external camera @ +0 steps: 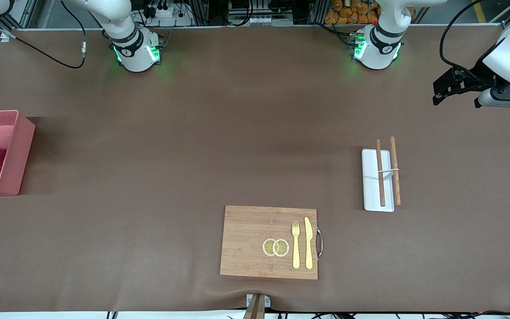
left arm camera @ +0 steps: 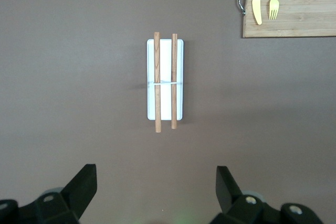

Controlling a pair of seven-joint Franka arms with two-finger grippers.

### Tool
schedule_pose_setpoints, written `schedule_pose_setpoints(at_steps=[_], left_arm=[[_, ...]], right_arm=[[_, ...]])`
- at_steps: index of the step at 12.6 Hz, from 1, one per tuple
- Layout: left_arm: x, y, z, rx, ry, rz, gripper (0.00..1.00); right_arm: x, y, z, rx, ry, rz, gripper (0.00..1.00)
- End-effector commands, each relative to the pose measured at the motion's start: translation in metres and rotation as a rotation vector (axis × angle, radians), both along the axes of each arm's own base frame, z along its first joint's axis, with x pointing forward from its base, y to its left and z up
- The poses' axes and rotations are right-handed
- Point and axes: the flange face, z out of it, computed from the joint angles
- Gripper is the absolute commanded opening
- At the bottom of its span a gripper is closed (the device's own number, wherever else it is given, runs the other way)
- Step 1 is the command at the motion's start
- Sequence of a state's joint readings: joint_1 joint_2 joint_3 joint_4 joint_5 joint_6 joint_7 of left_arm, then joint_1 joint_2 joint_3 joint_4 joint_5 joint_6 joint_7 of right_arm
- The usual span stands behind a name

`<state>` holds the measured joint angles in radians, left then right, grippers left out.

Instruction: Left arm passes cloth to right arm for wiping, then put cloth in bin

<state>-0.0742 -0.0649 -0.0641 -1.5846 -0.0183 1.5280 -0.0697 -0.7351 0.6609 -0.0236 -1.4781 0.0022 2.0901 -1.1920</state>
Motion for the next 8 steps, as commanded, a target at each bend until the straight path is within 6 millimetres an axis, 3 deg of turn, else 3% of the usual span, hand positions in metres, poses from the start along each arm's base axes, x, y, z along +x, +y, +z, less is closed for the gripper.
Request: schedule_pose_setpoints(at_steps=[1, 4, 8], left_arm=[[-0.005, -0.001, 0.007, -0.013, 0.003, 0.008, 1.0], [-0.004, -0.002, 0.006, -0.013, 0.003, 0.006, 1.0], [-0.004, 0.0, 0.007, -0.029, 0.003, 0.013, 1.0]], right_arm=[[0.015, 0.023, 0.057, 0.02, -0.016, -0.032, 1.0], [0.037, 0.077, 0.109, 0.02, 0.022, -0.068, 1.0], [0.067, 0.183, 0.164, 0.011, 0.119, -0.188, 1.0]])
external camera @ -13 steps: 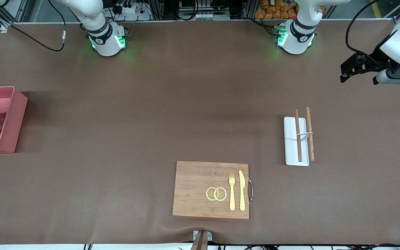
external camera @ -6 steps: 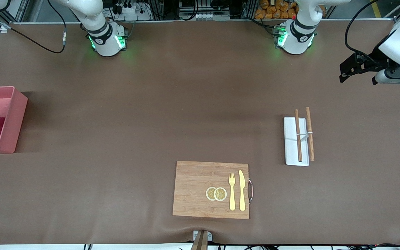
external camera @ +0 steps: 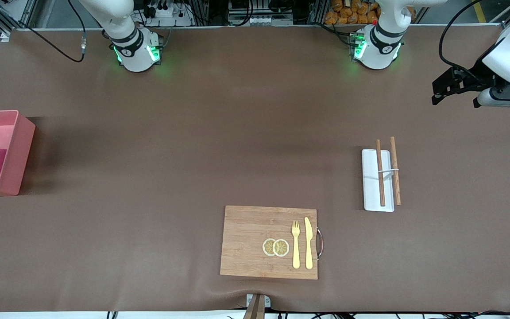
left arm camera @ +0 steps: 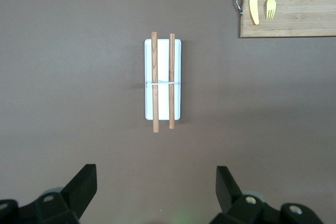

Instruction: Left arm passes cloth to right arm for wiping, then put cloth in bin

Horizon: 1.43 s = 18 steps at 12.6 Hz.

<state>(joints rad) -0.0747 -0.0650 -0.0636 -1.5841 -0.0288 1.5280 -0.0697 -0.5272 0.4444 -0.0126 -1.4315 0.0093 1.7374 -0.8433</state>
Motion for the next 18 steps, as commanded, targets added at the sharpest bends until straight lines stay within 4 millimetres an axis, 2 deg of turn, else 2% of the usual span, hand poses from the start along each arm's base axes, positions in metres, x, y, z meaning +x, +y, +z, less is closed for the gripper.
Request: schedule_pose_setpoints(at_steps=[1, 3, 5, 6, 7, 8, 10, 12, 14, 16, 18], left_arm=[[-0.004, 0.002, 0.007, -0.018, 0.002, 0.015, 1.0], [-0.004, 0.007, 0.007, -0.019, 0.002, 0.024, 1.0], [-0.003, 0.009, 0.006, -0.018, 0.005, 0.026, 1.0], [-0.003, 0.009, 0.006, -0.018, 0.005, 0.026, 1.0], [-0.003, 0.009, 0.006, -0.019, 0.004, 0.026, 1.0], [-0.003, 0.008, 0.006, -0.018, 0.005, 0.022, 1.0], [-0.003, 0.008, 0.006, -0.018, 0.005, 0.024, 1.0], [-0.003, 0.008, 0.006, -0.018, 0.005, 0.022, 1.0], [-0.003, 0.007, 0.006, -0.018, 0.004, 0.021, 1.0], [-0.003, 0.007, 0.006, -0.018, 0.005, 0.018, 1.0], [-0.003, 0.005, 0.006, -0.018, 0.005, 0.016, 1.0]], right_arm=[[0.012, 0.074, 0.029, -0.03, 0.068, -0.075, 1.0], [0.025, 0.159, 0.056, -0.058, 0.113, -0.157, 1.0], [0.035, 0.263, 0.078, -0.102, 0.128, -0.2, 1.0], [0.035, 0.298, 0.085, -0.116, 0.128, -0.261, 1.0], [0.034, 0.323, 0.092, -0.123, 0.119, -0.277, 1.0], [0.031, 0.335, 0.1, -0.124, 0.104, -0.276, 1.0], [0.012, 0.324, 0.124, -0.092, 0.037, -0.307, 1.0], [-0.006, 0.32, 0.136, -0.098, 0.01, -0.409, 1.0], [-0.009, 0.318, 0.147, -0.098, -0.015, -0.458, 1.0], [-0.019, 0.307, 0.161, -0.093, -0.04, -0.487, 1.0], [-0.024, 0.301, 0.162, -0.093, -0.042, -0.512, 1.0]])
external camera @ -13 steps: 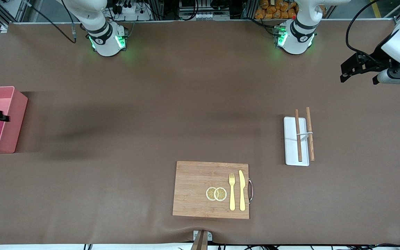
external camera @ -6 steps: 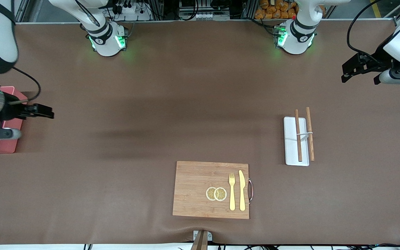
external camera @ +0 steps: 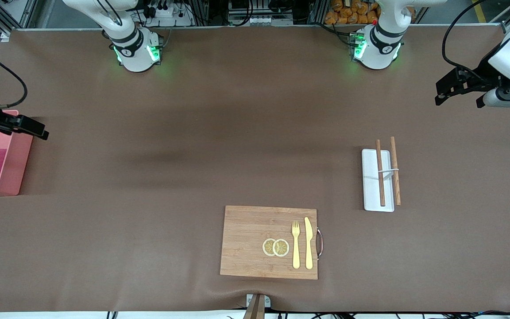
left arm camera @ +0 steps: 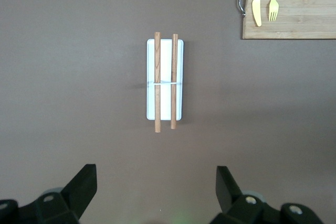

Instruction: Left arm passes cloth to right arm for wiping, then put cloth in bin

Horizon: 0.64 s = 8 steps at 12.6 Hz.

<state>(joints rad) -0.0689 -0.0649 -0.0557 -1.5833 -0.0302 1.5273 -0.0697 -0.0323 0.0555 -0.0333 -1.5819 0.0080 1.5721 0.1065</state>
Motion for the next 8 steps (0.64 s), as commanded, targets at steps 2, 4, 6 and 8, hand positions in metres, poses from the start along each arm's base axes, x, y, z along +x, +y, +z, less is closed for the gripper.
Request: schedule_pose_setpoints(at_steps=[2, 4, 6, 8], left_arm=[[-0.004, -0.003, 0.006, -0.016, 0.003, 0.001, 1.0], [-0.004, -0.002, 0.005, -0.016, 0.005, 0.001, 1.0], [-0.004, -0.002, 0.005, -0.016, 0.005, 0.001, 1.0], [-0.003, -0.001, 0.004, -0.013, 0.006, 0.0, 1.0]], right_arm=[[-0.019, -0.009, -0.001, 0.01, -0.017, -0.044, 1.0], [-0.03, -0.006, -0.008, 0.009, -0.055, -0.042, 1.0], [-0.028, -0.004, -0.006, 0.007, -0.057, -0.074, 1.0], [-0.026, -0.005, 0.004, 0.007, -0.065, -0.071, 1.0]])
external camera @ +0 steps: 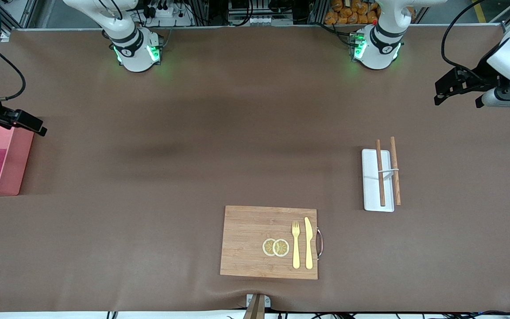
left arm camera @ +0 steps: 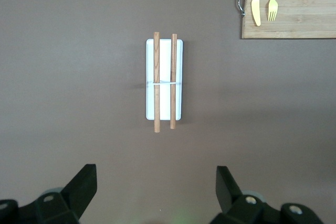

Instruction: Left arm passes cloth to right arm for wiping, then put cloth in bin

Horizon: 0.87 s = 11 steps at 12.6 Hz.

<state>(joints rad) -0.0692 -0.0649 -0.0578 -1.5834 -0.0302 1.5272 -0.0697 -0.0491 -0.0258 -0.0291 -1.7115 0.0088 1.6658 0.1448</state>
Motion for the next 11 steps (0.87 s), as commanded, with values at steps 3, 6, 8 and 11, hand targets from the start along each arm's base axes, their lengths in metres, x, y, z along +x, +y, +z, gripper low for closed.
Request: schedule_pose_setpoints(at_steps=[3, 6, 8, 11], left_arm=[[-0.003, 0.01, 0.011, -0.009, -0.01, 0.015, 1.0], [-0.003, 0.019, 0.021, -0.009, -0.03, 0.044, 1.0], [-0.002, 0.025, 0.021, -0.008, -0.029, 0.049, 1.0], [-0.002, 0.026, 0.021, -0.005, -0.031, 0.049, 1.0]], right_arm=[[-0.001, 0.001, 0.024, 0.006, -0.045, -0.026, 1.0], [-0.001, 0.001, 0.025, 0.006, -0.048, -0.028, 1.0], [-0.002, 0.004, 0.024, 0.007, -0.034, -0.025, 1.0], [-0.002, 0.004, 0.024, 0.008, -0.034, -0.022, 1.0]])
